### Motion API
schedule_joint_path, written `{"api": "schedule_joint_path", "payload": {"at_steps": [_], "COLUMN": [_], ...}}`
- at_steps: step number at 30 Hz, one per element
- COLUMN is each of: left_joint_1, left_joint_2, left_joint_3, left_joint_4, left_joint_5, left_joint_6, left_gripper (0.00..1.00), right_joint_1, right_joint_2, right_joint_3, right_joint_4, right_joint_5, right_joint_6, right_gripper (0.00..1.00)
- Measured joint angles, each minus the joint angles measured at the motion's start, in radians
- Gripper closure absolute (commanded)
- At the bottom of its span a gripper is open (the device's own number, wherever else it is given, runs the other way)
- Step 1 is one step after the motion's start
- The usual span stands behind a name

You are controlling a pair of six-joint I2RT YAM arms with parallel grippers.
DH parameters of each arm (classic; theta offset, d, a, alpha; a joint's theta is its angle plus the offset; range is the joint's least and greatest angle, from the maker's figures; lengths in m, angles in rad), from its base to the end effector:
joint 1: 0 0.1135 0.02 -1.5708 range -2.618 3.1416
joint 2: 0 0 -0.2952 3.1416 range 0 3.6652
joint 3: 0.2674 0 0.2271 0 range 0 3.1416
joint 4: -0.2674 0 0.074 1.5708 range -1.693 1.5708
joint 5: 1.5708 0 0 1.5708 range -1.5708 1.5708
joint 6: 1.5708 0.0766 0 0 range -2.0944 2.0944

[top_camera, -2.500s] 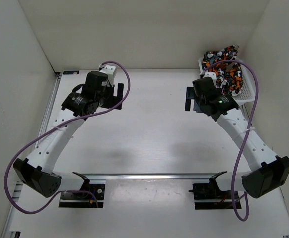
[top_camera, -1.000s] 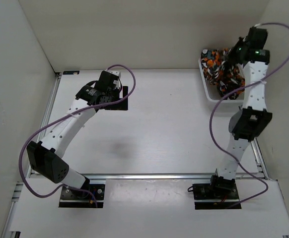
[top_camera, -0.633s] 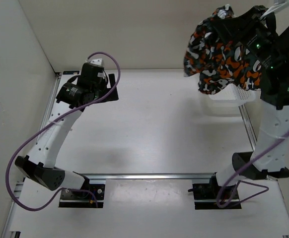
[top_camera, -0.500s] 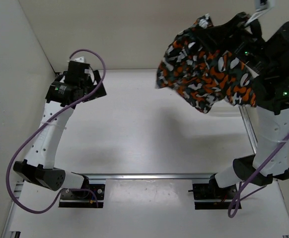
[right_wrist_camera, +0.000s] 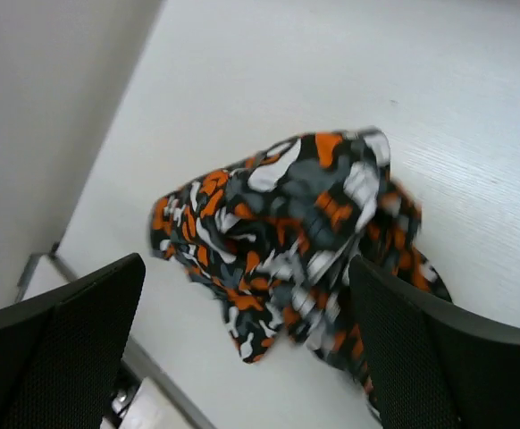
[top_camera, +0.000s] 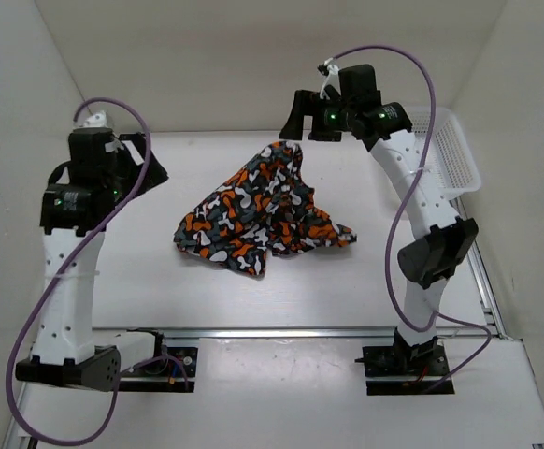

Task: Fold and stack the shorts
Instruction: Move the shorts to the center of the board

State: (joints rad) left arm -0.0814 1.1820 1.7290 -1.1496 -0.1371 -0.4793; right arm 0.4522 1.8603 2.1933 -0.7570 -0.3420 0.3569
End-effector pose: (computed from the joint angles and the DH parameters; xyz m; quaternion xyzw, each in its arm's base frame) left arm 0.1877 -0.0048 0.4669 -0.2058 0.8593 -0.0702 0.4630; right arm 0.3709 0.2088 0.4646 -0.1316 0.8225 0.3418 0.4352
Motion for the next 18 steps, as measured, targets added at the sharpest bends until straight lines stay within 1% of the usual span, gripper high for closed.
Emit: {"api": "schedule_joint_path", "payload": {"at_steps": [2,3,5,7,8,9,10,11,12,13,16,18], "left_joint_1": [0.000,0.000,0.000,0.000,0.001,0.003,0.007,0.013,0.023,0.035,0.068,0.084], "left_joint_2": [0.014,0.019,0.041,0.053,0.055,0.054,0.052,0.051,0.049,0.050,0.088,0.147], "left_joint_3": [-0.080,-0.136,-0.273,-0.408,-0.469,-0.518,-0.565,-0.608,-0.651,-0.688,-0.741,-0.740], "left_joint_4": [0.026,0.050,0.086,0.114,0.129,0.141,0.152,0.168,0.193,0.211,0.261,0.304], "left_joint_5": [0.047,0.066,0.104,0.141,0.154,0.164,0.178,0.195,0.215,0.229,0.264,0.282], "left_joint_6": [0.003,0.002,-0.010,-0.034,-0.049,-0.069,-0.081,-0.093,-0.108,-0.122,-0.157,-0.163], "left_gripper": [0.00,0.00,0.07,0.17,0.30,0.31,0.29,0.22,0.05,0.00,0.00,0.00], "right_joint_1": [-0.020,-0.027,-0.027,-0.005,0.014,0.027,0.040,0.053,0.060,0.061,0.058,0.053], "right_joint_2": [0.064,0.070,0.021,-0.061,-0.121,-0.169,-0.215,-0.261,-0.300,-0.325,-0.301,-0.215], "right_joint_3": [0.016,-0.010,-0.135,-0.268,-0.353,-0.417,-0.480,-0.544,-0.606,-0.656,-0.726,-0.710], "right_joint_4": [-0.037,-0.059,-0.057,-0.055,-0.047,-0.039,-0.023,-0.002,0.029,0.048,0.107,0.135], "right_joint_5": [0.035,0.063,0.146,0.217,0.244,0.257,0.258,0.255,0.248,0.234,0.195,0.169], "right_joint_6": [-0.013,-0.018,-0.023,-0.019,-0.010,-0.001,0.010,0.023,0.039,0.060,0.101,0.120], "right_gripper": [0.00,0.00,0.00,0.13,0.17,0.22,0.30,0.32,0.32,0.32,0.32,0.32]}}
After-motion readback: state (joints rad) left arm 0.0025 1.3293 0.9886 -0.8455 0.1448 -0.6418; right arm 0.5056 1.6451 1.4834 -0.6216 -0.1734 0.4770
